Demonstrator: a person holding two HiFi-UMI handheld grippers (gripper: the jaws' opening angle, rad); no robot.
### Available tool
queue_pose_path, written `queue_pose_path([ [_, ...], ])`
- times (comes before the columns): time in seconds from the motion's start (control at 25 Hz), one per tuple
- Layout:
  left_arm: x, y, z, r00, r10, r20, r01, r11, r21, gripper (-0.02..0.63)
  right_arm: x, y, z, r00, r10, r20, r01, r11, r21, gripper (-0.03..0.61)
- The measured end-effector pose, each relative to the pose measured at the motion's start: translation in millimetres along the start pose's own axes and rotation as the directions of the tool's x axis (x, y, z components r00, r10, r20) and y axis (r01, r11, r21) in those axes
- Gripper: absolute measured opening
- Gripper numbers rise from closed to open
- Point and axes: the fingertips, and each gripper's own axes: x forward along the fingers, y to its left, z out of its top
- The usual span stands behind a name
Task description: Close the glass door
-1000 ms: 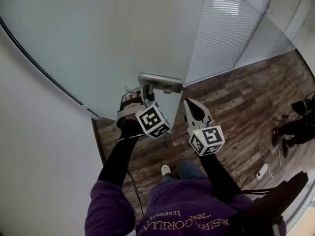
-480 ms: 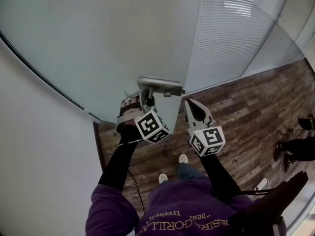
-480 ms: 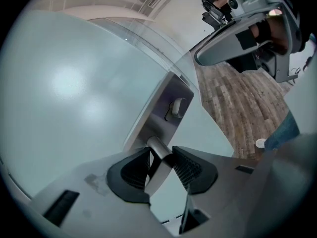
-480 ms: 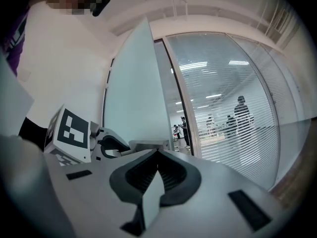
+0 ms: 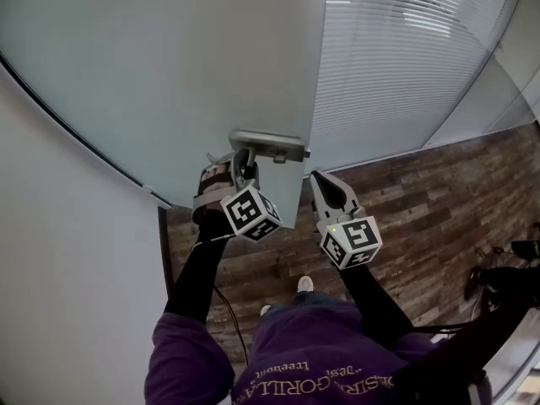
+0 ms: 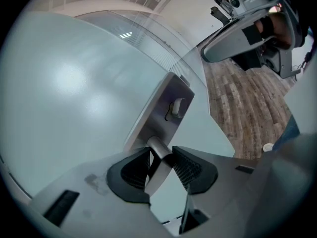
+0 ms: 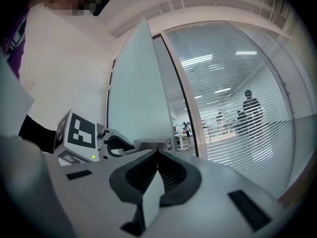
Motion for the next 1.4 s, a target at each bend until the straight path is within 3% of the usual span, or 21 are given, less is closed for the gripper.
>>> queue_pose_path([
  [0.64,52,26,24,0.999,0.005,-0.041,-0.007,0.999,-0.053,0.135,44,-46,13,1.000,0.024,0.014,-0.024,1.000,0.002,-0.009],
  [0.92,115,59,43,0.999,-0.048,-0.019,0.046,0.995,-0.091,0.137,114,-99,22,0.999,-0.036,-0.021,0.037,0.999,0.031,-0.009],
  [1.4,119,65,44,1.000,0.006,-0.008,-0.007,0.993,-0.116,0.138,142,-93,18,0.996,-0.084,0.010,0.084,0.997,0.001,-0.009],
])
